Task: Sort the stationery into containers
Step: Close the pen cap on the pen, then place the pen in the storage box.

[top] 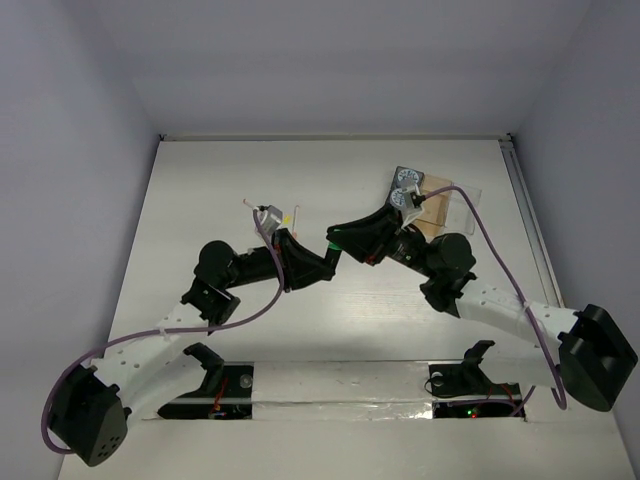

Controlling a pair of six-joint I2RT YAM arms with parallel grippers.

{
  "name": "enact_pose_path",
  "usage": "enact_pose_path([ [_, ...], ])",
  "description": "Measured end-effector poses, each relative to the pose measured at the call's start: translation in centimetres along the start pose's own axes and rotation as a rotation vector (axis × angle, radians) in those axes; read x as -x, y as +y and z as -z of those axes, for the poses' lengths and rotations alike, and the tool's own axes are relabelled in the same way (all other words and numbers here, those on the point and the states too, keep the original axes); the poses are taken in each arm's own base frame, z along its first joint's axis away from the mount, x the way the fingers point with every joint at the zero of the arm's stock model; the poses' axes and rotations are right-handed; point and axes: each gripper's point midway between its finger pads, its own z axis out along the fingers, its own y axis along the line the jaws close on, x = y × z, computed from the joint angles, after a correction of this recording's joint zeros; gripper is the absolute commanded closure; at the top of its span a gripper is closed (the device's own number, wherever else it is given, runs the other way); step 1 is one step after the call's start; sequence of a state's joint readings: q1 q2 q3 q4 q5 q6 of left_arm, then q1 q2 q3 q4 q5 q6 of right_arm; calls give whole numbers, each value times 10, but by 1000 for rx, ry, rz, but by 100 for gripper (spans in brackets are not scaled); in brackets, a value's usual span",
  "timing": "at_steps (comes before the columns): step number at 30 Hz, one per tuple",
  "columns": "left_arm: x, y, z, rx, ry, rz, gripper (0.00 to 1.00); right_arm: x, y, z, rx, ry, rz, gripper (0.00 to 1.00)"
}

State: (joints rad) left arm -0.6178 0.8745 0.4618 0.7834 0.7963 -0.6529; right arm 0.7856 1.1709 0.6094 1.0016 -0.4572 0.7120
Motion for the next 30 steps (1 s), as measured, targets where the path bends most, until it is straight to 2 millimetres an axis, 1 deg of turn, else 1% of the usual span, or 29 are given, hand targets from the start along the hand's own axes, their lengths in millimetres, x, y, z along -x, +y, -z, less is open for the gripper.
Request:
enact_pose_path([
  [11, 13, 1, 2, 20, 39, 12, 100, 3, -6, 3, -61, -26, 10, 100],
  [15, 15, 3, 0, 27, 53, 19, 100, 6, -9, 0, -77, -44, 17, 100],
  [19, 14, 9, 0, 47, 73, 37, 100, -2, -14, -9, -93, -49, 13, 100],
  [24, 4, 14, -3, 42, 137, 90, 100, -25, -21, -19, -108, -22, -10, 100],
  [25, 2, 16, -3, 46, 149, 105, 100, -29, -23, -20, -118, -19, -13, 100],
  [27, 1, 16, -2, 49, 167, 126, 100, -30, -24, -18, -131, -23, -14, 100],
  [30, 2, 14, -1, 40, 176, 125, 100, -31, -20, -11, -136, -26, -18, 100],
])
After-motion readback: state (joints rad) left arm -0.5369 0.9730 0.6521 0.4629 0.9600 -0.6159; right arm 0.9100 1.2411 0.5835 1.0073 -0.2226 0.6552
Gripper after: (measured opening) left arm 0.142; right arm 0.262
